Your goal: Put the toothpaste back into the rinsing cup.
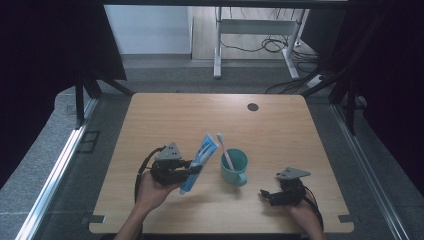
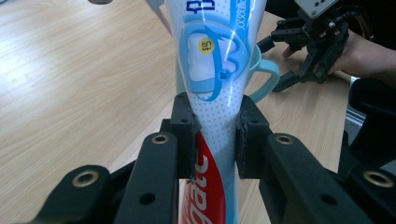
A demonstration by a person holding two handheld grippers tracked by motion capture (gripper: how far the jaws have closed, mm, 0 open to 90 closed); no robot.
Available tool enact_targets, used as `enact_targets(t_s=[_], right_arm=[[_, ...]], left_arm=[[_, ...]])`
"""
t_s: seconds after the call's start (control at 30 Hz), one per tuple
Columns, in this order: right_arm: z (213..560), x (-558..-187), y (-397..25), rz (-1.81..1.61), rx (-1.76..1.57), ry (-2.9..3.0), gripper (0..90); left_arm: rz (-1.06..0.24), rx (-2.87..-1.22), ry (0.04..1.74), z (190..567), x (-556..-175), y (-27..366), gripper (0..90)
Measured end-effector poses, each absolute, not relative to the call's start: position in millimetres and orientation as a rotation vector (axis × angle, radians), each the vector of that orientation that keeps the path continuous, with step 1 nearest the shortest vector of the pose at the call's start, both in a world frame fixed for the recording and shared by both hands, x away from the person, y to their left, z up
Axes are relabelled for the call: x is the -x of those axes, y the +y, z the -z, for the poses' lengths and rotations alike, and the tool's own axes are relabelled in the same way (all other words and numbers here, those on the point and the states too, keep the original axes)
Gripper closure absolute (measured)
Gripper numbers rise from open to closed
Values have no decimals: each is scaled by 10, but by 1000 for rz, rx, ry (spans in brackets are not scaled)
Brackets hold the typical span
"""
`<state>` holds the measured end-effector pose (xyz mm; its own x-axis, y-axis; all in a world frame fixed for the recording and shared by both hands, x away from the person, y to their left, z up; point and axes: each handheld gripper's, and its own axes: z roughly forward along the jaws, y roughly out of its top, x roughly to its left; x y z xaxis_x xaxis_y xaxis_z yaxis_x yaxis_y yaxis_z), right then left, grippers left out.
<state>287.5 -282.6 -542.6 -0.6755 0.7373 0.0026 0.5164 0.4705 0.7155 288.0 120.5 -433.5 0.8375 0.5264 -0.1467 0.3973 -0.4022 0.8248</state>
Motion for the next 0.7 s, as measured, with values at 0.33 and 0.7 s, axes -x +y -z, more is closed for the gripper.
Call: enact_targets(t_s=[0.33,0.7], right_arm=[[5427,-2875,-2825,-1021,-1067,2414,72],[5425,-2875,-2827,-1018,-1065,2417,72]], left_arm=[[-169,-2049,652,4252,-2953,1024,733],[-180,-2055,633,4165,-3058,822,733]])
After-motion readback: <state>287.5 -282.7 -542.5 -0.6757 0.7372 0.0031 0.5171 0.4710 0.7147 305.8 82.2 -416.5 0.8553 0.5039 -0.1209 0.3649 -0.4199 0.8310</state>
